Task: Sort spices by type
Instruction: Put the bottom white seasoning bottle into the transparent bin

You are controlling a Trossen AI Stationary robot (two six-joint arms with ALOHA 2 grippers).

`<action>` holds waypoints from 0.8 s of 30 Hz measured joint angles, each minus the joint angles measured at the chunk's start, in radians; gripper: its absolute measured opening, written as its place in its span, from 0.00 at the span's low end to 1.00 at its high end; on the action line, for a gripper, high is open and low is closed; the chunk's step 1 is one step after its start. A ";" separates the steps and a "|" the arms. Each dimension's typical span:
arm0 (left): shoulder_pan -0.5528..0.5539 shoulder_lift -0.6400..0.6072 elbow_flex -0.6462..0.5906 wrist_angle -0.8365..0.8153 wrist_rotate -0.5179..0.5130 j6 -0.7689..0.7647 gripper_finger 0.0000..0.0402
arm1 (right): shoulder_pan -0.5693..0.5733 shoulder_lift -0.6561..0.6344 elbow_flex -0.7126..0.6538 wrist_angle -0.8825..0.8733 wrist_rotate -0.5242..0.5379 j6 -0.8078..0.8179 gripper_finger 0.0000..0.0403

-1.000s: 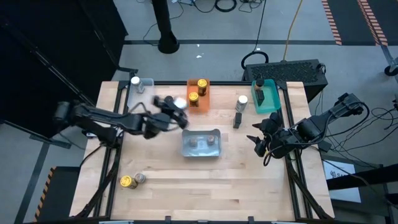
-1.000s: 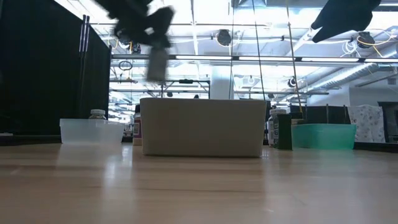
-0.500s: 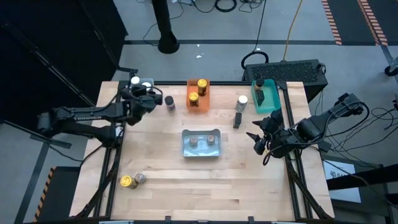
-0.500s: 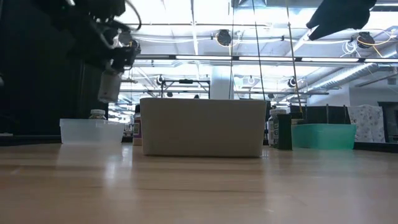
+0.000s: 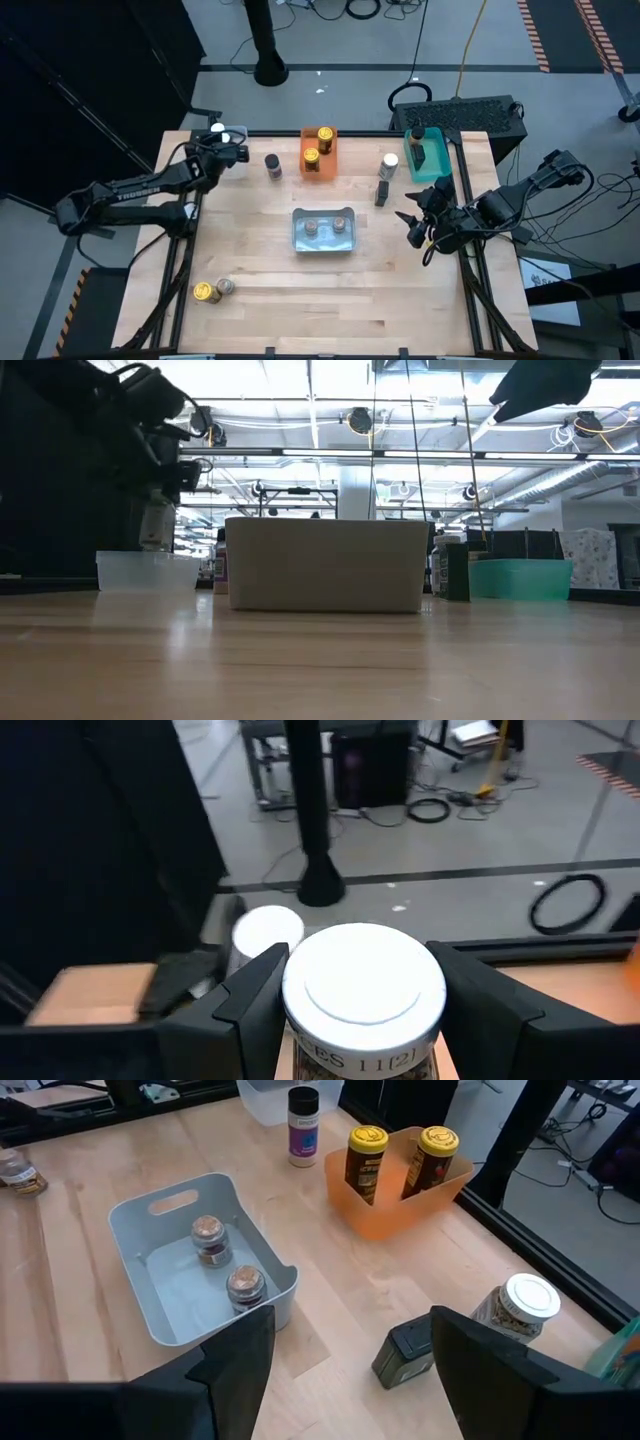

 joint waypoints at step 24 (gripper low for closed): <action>0.145 -0.022 -0.185 0.214 0.119 0.086 0.53 | 0.000 0.000 0.000 0.000 0.024 -0.006 0.61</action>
